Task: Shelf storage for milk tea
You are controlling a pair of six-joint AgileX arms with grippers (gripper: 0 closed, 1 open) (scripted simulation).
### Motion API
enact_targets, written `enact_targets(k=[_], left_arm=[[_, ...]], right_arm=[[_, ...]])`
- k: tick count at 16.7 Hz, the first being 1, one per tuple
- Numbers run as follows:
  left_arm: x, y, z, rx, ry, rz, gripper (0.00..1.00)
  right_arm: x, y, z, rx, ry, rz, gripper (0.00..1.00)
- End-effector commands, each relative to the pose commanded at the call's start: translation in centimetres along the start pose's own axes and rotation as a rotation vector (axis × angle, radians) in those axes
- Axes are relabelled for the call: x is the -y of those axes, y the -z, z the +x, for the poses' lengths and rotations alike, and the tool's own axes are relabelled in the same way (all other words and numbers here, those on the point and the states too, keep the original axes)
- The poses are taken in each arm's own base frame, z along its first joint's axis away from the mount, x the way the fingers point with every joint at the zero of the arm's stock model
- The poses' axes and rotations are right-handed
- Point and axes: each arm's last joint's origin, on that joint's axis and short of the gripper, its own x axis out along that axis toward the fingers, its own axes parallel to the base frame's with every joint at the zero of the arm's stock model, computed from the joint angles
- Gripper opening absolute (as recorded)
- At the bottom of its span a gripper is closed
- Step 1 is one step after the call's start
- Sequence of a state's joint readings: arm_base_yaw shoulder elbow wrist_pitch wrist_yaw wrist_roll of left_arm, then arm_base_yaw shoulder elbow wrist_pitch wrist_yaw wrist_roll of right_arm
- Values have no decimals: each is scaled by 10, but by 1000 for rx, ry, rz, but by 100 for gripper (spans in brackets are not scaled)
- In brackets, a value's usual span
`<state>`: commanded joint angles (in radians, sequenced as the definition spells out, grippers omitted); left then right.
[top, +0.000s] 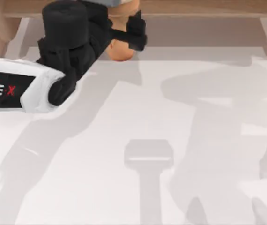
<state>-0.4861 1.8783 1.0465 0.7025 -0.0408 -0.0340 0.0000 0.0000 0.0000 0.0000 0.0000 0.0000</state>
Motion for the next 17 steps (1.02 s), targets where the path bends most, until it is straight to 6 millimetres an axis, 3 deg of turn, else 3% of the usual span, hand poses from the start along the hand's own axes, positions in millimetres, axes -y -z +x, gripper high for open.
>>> enact_targets(k=[6,9,17], left_arm=[[5,-62,23,38,-255,-7,0],[-8,-81,33,37,-369,-9,0],[-13,-92,35,50,-405,-11,0]], right_arm=[[0,0,0,0,0,0,100],[0,0,0,0,0,0,100],[0,0,0,0,0,0,100]])
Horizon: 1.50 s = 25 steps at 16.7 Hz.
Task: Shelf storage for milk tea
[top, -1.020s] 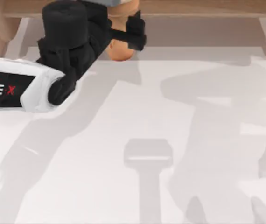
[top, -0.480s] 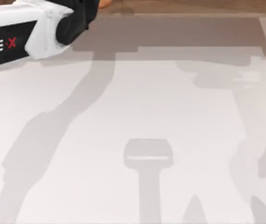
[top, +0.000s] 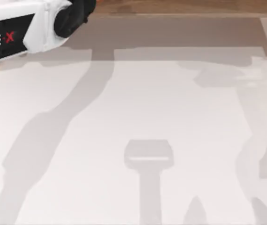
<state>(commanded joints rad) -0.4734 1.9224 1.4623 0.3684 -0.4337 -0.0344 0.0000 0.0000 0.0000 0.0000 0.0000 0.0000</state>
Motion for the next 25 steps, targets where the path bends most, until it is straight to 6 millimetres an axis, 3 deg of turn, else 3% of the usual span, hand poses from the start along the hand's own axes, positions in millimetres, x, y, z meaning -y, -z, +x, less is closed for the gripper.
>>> enact_targets(k=[9,13,25], left_arm=[[-1,28,41,-3,-5,-2,0],[-1,29,42,-4,-5,-1,0],[-1,29,42,-4,-5,-1,90]], right_arm=[[0,0,0,0,0,0,100],[0,0,0,0,0,0,100],[0,0,0,0,0,0,100]])
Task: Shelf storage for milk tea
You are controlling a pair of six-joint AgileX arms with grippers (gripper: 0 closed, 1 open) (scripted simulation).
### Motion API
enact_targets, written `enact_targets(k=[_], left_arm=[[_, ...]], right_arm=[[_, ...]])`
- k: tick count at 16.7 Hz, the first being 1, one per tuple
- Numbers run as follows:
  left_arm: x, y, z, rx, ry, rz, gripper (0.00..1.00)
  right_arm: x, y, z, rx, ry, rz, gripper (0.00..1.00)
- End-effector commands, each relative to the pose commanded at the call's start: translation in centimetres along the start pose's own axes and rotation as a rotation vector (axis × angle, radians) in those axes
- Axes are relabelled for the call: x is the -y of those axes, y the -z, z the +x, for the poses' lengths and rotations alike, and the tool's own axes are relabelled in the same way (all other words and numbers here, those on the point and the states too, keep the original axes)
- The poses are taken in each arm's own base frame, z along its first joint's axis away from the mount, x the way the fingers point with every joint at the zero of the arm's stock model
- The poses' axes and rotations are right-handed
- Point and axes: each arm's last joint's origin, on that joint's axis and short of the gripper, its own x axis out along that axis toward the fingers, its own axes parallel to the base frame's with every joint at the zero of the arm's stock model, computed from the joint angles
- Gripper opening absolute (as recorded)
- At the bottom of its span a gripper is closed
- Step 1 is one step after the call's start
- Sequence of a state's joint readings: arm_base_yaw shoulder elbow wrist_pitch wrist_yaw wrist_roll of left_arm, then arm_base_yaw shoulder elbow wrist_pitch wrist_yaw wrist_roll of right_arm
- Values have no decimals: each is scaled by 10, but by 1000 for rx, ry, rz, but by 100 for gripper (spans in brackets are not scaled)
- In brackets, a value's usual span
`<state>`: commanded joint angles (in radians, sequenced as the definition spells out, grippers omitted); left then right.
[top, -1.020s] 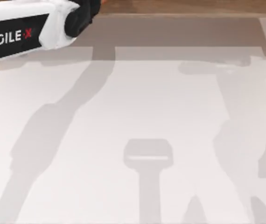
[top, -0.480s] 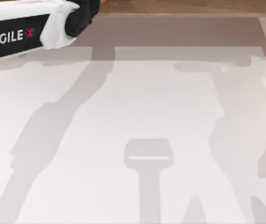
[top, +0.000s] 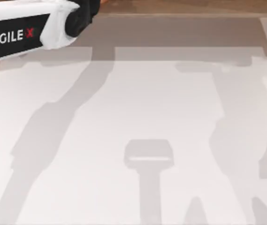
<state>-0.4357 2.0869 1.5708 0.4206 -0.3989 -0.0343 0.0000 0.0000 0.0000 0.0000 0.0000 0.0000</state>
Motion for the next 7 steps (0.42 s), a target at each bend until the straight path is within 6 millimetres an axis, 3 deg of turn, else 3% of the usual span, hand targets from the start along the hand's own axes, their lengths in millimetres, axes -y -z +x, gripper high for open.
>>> enact_targets(k=[2,7], left_arm=[[0,0,0,0,0,0,100],[0,0,0,0,0,0,100]], right_arm=[[0,0,0,0,0,0,100],[0,0,0,0,0,0,100]])
